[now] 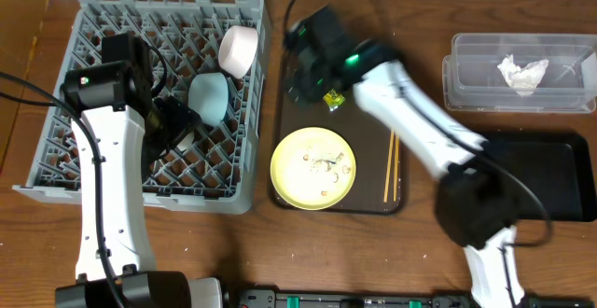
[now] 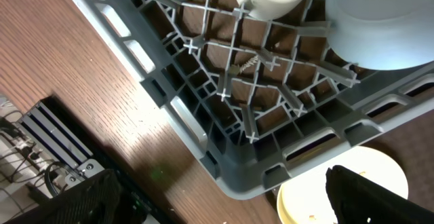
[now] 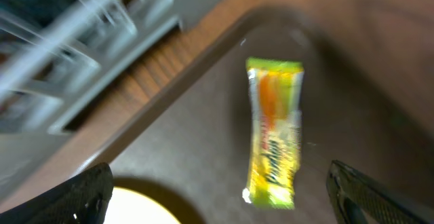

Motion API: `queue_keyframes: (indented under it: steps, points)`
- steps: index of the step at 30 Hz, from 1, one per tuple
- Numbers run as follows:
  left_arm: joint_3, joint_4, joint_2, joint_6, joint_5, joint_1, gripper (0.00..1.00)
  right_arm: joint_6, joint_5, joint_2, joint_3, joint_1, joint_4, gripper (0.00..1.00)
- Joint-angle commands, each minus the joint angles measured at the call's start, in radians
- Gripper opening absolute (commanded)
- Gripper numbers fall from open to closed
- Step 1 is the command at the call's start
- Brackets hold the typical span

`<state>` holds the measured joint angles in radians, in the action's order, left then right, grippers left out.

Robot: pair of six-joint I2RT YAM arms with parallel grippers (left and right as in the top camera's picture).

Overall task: Sort waste into correct bins and load items into the dishwasher
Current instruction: 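Move the right gripper to the yellow snack wrapper and grasp it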

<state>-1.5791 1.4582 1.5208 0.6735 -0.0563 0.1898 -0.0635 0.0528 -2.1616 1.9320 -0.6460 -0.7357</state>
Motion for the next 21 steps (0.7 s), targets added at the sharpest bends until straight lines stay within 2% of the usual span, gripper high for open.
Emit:
queue_keyframes:
  steps: [1,4,11,13,14,18,21]
  points:
    - [-0.022,0.003,0.000,-0.006,-0.012,0.005,0.98,-0.004,-0.162,-0.140,-0.011,-0.056,0.042,0.96]
    - [-0.022,0.003,0.000,-0.006,-0.012,0.005,0.98,0.035,-0.219,-0.217,-0.011,-0.062,0.048,0.80]
    - [-0.022,0.003,0.000,-0.006,-0.012,0.005,0.98,0.056,-0.228,-0.261,-0.011,-0.026,0.055,0.76]
    - [-0.022,0.003,0.000,-0.006,-0.012,0.005,0.98,0.056,-0.227,-0.261,-0.011,-0.017,0.056,0.73]
    - [-0.022,0.003,0.000,-0.006,-0.012,0.005,0.98,0.056,-0.202,-0.255,-0.010,-0.014,0.051,0.68]
    - [-0.022,0.003,0.000,-0.006,-0.012,0.005,0.98,0.055,-0.161,-0.190,-0.010,-0.027,0.052,0.71]
    - [-0.022,0.003,0.000,-0.006,-0.012,0.005,0.98,0.098,-0.240,-0.112,-0.010,-0.027,0.072,0.75]
